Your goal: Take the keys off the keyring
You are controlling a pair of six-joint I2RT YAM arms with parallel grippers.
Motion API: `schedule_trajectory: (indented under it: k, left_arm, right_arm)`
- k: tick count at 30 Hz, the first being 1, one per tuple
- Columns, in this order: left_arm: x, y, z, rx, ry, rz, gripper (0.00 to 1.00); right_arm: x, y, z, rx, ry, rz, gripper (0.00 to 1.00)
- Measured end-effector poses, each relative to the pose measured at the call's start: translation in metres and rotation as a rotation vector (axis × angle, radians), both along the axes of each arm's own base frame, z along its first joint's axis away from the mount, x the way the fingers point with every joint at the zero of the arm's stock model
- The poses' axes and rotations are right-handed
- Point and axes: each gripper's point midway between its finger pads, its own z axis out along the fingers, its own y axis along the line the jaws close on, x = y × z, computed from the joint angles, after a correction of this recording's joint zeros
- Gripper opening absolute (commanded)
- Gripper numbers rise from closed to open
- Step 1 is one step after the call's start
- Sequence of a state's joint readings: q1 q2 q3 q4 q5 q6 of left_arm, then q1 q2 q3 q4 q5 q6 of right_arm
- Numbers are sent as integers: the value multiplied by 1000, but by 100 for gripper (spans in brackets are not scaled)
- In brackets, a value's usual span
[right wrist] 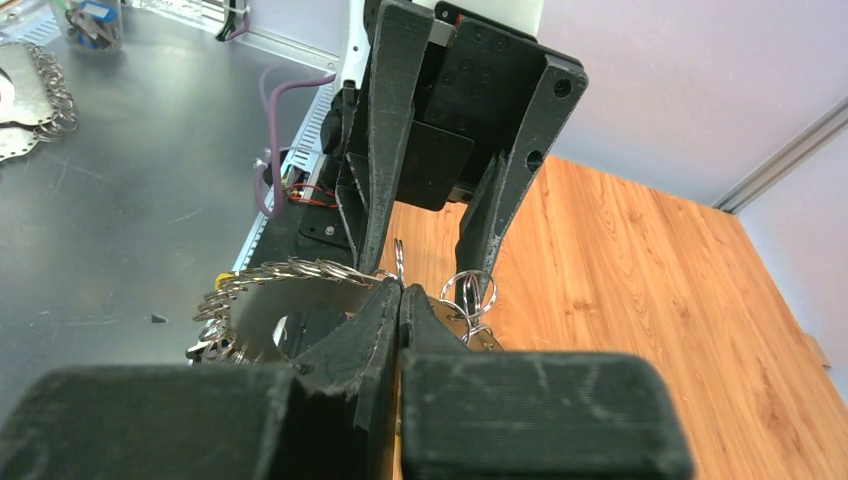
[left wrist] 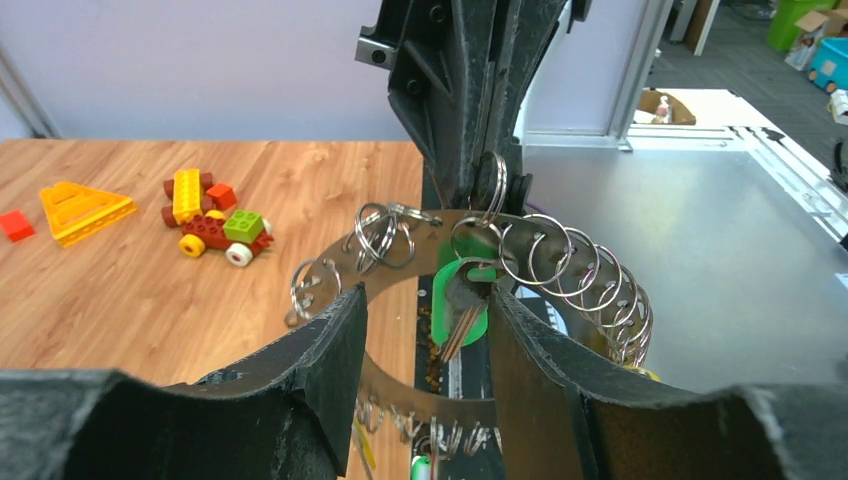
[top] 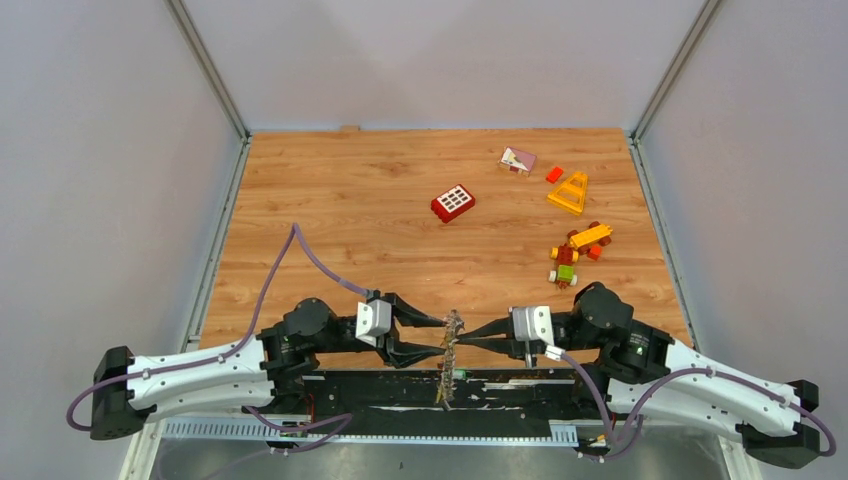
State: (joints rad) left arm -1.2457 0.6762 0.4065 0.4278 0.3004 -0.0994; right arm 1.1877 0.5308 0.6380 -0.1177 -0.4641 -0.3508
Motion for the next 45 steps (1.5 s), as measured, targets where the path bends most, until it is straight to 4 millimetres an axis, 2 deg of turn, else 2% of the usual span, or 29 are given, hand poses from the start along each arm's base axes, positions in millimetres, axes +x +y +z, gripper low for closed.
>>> schedule_trajectory:
  k: [9,19,30,40,45]
  left_arm:
    - [-9,-5,1,-9,17,-60,54]
    - [-18,-13,-10,23,59,-123,52]
    - [-21,-15,-11,24,72,-140,39]
    - [-21,-15,-8,13,82,-142,9]
    - [-21,-13,-3,-1,80,-139,6]
  right_arm:
    - [-2,1,-3,-10,-11,16,0]
    - [-2,1,0,0,-22,16,0]
    - [-3,1,2,9,-26,21,0]
    - [-4,-1,4,16,-30,25,0]
    - [-4,-3,6,26,-36,24,0]
